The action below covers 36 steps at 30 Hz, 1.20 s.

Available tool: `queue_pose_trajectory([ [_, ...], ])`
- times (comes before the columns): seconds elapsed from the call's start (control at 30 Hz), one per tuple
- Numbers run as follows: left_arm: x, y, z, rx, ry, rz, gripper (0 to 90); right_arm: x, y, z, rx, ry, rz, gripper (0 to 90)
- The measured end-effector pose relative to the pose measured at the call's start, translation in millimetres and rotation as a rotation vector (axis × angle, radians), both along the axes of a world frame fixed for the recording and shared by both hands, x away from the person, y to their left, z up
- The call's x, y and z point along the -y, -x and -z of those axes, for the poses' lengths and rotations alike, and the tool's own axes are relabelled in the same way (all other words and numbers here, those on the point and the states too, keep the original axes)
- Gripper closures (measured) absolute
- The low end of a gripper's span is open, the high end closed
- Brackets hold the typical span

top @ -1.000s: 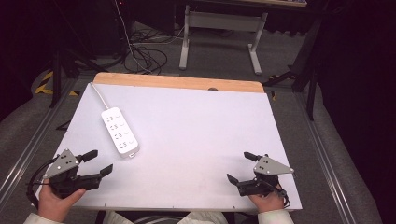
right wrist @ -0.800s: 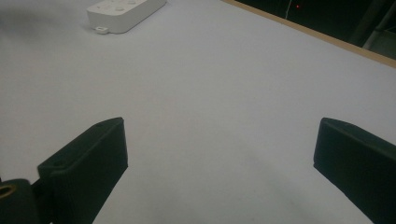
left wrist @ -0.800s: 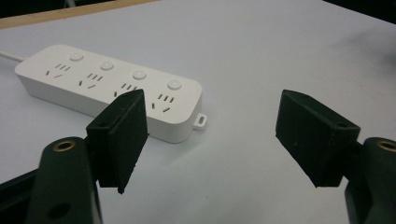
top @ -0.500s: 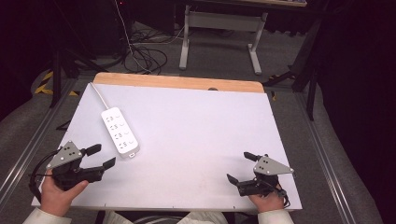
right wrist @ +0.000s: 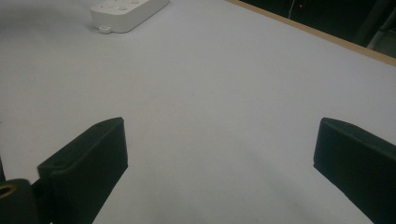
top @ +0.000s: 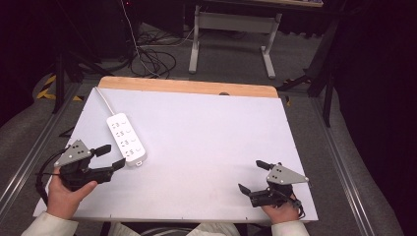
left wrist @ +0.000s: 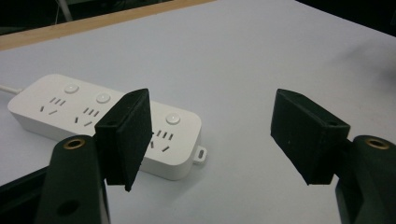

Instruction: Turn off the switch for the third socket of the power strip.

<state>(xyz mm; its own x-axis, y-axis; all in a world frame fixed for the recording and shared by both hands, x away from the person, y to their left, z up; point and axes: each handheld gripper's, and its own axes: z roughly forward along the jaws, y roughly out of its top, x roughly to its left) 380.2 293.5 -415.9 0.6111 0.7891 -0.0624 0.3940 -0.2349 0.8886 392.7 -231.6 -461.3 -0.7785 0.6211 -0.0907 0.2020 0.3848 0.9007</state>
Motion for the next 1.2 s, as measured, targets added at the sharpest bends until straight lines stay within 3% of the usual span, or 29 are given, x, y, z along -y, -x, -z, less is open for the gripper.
queue_pose_trajectory([
  [0.53, 8.5, -23.6, -7.9, -0.004, -0.028, -0.007, 33.2, 0.2, 0.0, 0.0, 0.002, 0.001, -0.006, 3.5],
  [0.63, 9.0, -26.0, -7.1, -0.024, -0.027, -0.021, 41.7, 0.0, 0.5, -0.1, 0.001, -0.003, -0.008, 3.5],
  [0.67, 8.1, -27.4, -7.3, -0.015, -0.045, -0.026, 46.4, 0.0, 0.4, -0.1, 0.0, -0.004, -0.008, 3.4],
  [0.93, 6.6, -43.3, -5.7, -0.052, -0.024, -0.063, 80.5, -0.1, 0.3, -0.1, 0.0, -0.007, -0.008, 3.4],
  [1.07, 8.7, -52.7, -4.3, -0.066, -0.021, -0.074, 88.9, 0.0, -0.2, 0.1, 0.002, -0.001, -0.011, 3.4],
  [1.2, 10.5, -63.2, 0.0, -0.085, -0.017, -0.082, 90.0, 0.3, 0.0, 0.2, -0.001, -0.003, -0.009, 3.4],
])
